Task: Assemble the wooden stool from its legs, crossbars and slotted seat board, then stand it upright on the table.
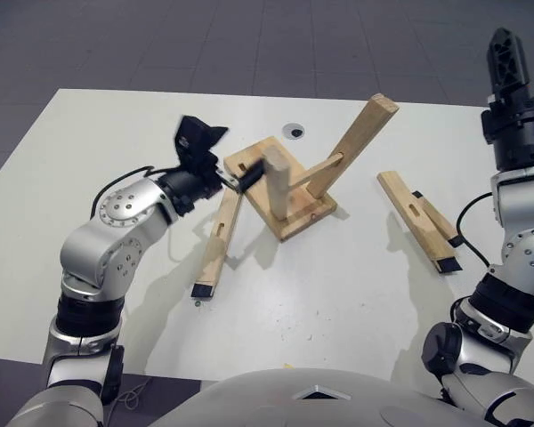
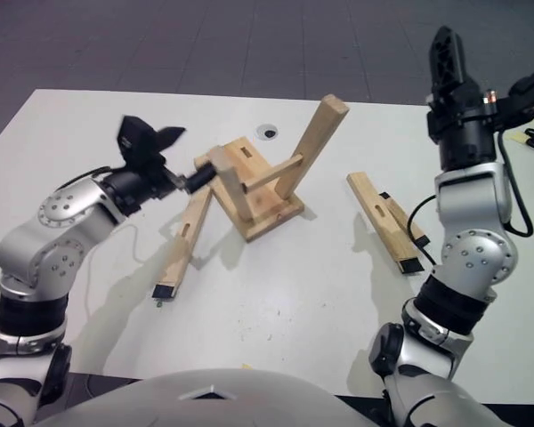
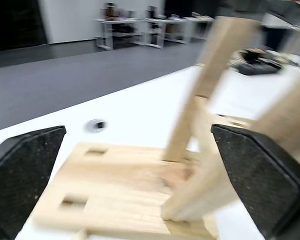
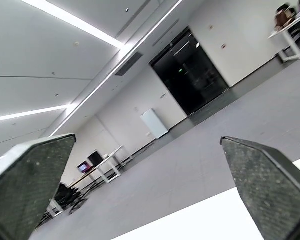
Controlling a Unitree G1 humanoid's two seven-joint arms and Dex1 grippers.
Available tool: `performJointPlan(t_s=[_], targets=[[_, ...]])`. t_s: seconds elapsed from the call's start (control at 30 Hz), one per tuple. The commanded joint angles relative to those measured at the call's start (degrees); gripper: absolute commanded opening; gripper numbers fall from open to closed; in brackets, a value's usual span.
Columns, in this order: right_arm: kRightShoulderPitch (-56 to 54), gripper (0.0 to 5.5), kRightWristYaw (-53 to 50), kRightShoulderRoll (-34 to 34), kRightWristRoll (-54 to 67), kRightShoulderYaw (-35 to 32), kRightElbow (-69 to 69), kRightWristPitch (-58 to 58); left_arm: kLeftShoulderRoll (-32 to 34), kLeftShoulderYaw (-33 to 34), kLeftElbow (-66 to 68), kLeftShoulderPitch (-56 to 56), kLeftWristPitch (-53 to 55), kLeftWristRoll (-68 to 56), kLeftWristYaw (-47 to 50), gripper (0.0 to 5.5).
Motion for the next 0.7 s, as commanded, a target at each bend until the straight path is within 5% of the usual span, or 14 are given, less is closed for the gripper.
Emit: performJointPlan(t_s=[0.03, 0.17, 0.37, 0.7], targets=[[-1.9, 5.39, -0.1, -0.7, 0.3, 0.2, -0.6, -0.8, -4.2, -2.6, -0.5, -5.5, 0.2, -1.2, -2.1, 5.4], [-3.2, 5.39, 1.5, -1.3, 5.5, 2.6, -5.3, 1.5, -7.6, -2.5, 2.9, -8.5, -1.0, 1.2, -1.4, 5.4], [1.5, 5.39, 6.5, -6.6, 39.3, 8.3, -14.8, 11.6, -7.8, 6.8, 10.3, -7.2, -4.0, 6.6, 5.3, 5.4], [10.9, 5.39, 18.9, -18.2, 50.3, 19.8, -19.2, 19.9, -7.5, 10.4, 16.2, -2.7, -7.1, 10.3, 4.8, 5.4]])
